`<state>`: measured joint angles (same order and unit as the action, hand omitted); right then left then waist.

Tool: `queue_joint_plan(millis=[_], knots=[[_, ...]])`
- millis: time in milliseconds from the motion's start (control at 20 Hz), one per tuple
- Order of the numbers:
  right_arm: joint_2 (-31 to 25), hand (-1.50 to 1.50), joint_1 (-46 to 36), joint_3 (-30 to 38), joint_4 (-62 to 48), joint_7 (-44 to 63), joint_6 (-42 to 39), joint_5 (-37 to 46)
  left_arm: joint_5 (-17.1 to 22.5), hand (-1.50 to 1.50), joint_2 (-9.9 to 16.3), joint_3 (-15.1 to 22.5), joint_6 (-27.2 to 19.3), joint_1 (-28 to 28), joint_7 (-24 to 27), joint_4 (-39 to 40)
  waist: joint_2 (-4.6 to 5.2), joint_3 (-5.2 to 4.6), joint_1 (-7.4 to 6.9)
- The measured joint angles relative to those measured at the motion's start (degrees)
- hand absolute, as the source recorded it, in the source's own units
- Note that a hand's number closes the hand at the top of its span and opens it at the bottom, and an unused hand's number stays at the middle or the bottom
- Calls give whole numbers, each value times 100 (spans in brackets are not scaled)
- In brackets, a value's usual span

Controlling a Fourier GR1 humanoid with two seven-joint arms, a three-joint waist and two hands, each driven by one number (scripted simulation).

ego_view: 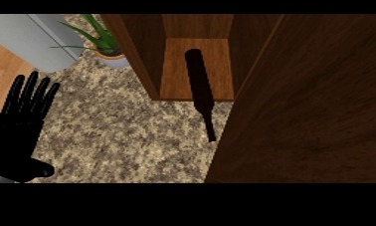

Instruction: Pick up the wine, place it into the cabinet and close the cabinet

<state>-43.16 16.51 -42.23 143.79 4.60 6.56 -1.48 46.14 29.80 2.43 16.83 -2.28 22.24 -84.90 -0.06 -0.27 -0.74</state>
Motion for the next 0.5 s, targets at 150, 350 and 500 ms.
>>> queue_joint_plan(millis=[150,350,500], knots=[[142,150,-235,87,-22,124,-45,-10,57,-150,73,-58,120,46,-51,36,15,-5,-58],[380,150,-561,230,-55,345,-81,-28,142,-150,159,-139,253,71,-117,102,28,-13,-130],[627,150,-914,380,-97,615,-91,-49,155,-150,191,-173,333,111,-127,147,41,-17,-191]])
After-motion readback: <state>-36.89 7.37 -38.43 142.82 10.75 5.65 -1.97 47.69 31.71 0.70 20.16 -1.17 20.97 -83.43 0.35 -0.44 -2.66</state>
